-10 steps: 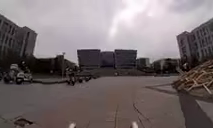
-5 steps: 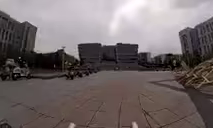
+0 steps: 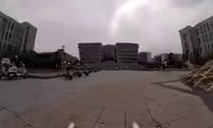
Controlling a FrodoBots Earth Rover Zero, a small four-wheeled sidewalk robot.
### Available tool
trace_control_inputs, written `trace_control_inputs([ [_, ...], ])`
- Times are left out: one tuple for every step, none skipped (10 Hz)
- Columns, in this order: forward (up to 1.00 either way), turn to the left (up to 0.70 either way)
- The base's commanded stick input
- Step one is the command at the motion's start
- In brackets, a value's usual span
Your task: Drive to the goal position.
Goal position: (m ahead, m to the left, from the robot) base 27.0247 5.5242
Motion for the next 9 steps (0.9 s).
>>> trace_control_inputs([
  [0.7,0.0],
  [0.7,0.0],
  [0.7,0.0],
  [0.7,0.0],
  [0.7,0.0],
  [0.7,0.0],
  [0.7,0.0],
  [0.7,0.0],
  [0.7,0.0],
])
